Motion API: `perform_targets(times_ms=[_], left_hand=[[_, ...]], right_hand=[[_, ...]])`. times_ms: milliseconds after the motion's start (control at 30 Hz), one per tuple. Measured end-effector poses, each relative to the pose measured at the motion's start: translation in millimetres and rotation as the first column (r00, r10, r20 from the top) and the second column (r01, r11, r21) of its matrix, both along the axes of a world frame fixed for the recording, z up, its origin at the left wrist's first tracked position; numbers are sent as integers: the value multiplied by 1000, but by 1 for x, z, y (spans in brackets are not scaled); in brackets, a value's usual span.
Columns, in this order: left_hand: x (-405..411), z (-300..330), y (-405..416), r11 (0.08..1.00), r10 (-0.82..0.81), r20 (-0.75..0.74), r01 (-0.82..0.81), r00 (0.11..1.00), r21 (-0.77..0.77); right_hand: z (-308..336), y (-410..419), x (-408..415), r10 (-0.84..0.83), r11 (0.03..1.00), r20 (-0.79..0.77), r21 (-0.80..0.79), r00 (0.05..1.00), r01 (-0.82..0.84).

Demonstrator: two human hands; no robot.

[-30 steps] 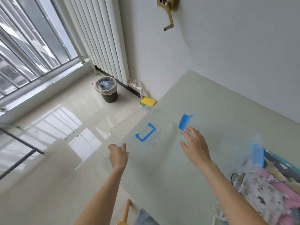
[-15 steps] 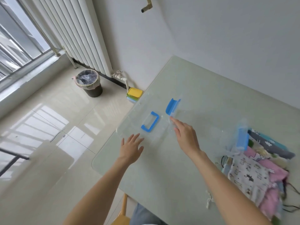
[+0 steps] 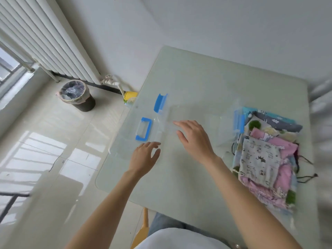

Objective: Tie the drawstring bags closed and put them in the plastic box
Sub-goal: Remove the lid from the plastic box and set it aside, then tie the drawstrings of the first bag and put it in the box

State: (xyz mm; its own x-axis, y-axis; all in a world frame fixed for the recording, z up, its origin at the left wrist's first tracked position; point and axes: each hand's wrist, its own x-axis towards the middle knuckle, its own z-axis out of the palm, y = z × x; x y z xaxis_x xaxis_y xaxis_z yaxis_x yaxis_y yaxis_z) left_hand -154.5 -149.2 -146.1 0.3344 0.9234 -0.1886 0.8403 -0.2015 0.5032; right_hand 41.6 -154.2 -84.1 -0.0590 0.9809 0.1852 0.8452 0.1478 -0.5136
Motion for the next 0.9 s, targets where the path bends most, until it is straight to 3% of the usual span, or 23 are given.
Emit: perform_targets(times_ms=[100,200,333,467,633,900], left_hand=[[46,17,-3,993,-118,192,116,974,25],[102,20,-12,966,-242,293,259,925,-20],[171,5,-29,876,-434,270,472,860,-97],[221,-19,-51,807,-559,185,581,808,-104],[254,-57,-68,806,-570,142,585,809,-92],[249,-87,-61,827,-560,255,551,788,114]], right_hand=[[2,-49,41,-178,984,-26,10,984,178],[-11,-100,91,-375,923,-17,-97,927,372],[-38,-154,151,-553,803,51,-236,832,548],[-67,-188,191,-644,713,98,-283,759,641],[-111,-211,218,-664,704,83,-264,743,659],[-145,-218,231,-603,796,32,-34,797,604]])
